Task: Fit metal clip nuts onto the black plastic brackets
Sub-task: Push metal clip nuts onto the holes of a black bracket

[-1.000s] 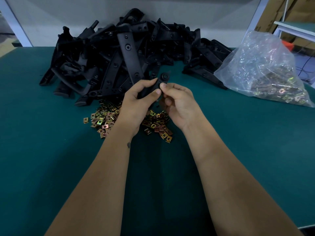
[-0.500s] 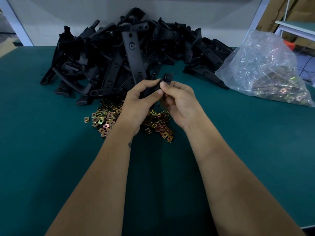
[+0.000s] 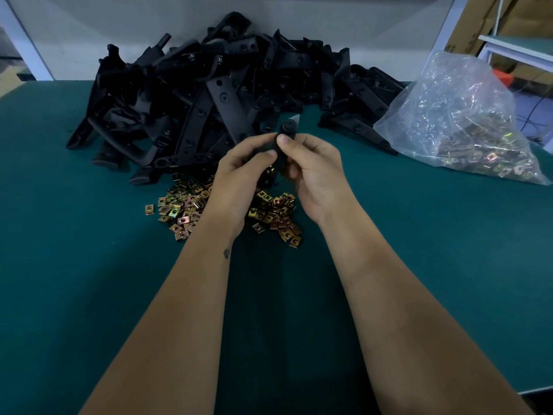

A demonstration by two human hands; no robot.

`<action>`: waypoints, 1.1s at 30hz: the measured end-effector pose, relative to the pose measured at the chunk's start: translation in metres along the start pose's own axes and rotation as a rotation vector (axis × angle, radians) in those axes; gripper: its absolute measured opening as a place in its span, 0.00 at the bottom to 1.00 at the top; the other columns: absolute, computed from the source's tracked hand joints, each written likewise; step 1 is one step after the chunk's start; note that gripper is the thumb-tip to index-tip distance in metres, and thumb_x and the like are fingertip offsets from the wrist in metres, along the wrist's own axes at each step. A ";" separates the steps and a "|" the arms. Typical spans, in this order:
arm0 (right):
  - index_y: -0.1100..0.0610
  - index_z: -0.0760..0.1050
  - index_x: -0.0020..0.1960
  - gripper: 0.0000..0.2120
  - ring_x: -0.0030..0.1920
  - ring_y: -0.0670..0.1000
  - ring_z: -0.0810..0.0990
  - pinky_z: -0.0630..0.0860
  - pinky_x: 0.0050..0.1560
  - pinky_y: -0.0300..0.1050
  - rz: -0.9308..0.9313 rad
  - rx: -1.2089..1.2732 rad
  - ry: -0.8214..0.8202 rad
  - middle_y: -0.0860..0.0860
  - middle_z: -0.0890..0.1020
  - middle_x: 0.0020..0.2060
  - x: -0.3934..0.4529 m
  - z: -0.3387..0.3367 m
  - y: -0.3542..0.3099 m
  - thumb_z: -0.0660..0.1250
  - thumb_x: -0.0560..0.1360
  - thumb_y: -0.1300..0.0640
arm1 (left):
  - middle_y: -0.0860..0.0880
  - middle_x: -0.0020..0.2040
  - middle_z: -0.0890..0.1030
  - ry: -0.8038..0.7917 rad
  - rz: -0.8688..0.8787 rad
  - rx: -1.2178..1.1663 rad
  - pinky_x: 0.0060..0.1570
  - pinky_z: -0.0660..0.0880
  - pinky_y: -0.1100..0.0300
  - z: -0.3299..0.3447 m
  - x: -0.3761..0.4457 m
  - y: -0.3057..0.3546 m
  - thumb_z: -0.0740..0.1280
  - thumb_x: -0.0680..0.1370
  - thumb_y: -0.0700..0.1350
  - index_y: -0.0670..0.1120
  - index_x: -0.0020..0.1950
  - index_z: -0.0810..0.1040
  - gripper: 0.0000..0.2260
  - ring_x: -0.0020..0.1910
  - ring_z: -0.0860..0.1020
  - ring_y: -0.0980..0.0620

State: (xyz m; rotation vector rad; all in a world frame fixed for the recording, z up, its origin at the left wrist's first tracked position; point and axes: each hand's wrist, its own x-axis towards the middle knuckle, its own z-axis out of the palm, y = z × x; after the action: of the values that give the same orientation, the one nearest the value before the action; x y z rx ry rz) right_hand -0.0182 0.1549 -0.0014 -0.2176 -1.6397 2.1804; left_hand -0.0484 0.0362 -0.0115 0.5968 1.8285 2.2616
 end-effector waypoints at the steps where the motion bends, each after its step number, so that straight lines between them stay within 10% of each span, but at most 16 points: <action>1: 0.58 0.75 0.35 0.11 0.28 0.45 0.67 0.67 0.33 0.38 -0.029 -0.017 0.018 0.48 0.72 0.27 0.000 0.000 0.001 0.69 0.77 0.63 | 0.55 0.57 0.83 -0.018 -0.004 0.025 0.56 0.76 0.62 -0.001 0.000 0.000 0.65 0.80 0.39 0.52 0.59 0.82 0.13 0.59 0.79 0.58; 10: 0.54 0.80 0.43 0.06 0.37 0.41 0.77 0.73 0.40 0.35 -0.265 -0.353 0.196 0.45 0.81 0.36 -0.007 0.010 0.006 0.70 0.76 0.52 | 0.50 0.60 0.81 0.031 0.023 0.052 0.63 0.76 0.45 -0.001 0.004 -0.006 0.71 0.77 0.42 0.52 0.60 0.81 0.13 0.62 0.79 0.50; 21: 0.54 0.79 0.45 0.11 0.42 0.44 0.75 0.73 0.41 0.39 -0.406 -0.811 0.289 0.45 0.76 0.41 -0.010 0.012 0.011 0.70 0.75 0.46 | 0.55 0.50 0.85 0.054 0.111 0.090 0.46 0.77 0.68 0.004 0.001 -0.006 0.70 0.76 0.34 0.50 0.57 0.82 0.14 0.50 0.82 0.60; 33: 0.55 0.78 0.44 0.14 0.40 0.46 0.76 0.76 0.43 0.50 -0.422 -0.898 0.216 0.45 0.75 0.40 -0.008 0.009 0.011 0.65 0.78 0.45 | 0.57 0.50 0.85 0.073 0.099 0.126 0.53 0.78 0.63 0.001 0.003 -0.009 0.72 0.75 0.39 0.52 0.57 0.84 0.13 0.53 0.82 0.59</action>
State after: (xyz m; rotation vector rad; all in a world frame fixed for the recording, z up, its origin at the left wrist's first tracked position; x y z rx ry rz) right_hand -0.0163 0.1413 -0.0104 -0.3008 -2.1732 0.9819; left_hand -0.0517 0.0407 -0.0193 0.6462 2.0319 2.2707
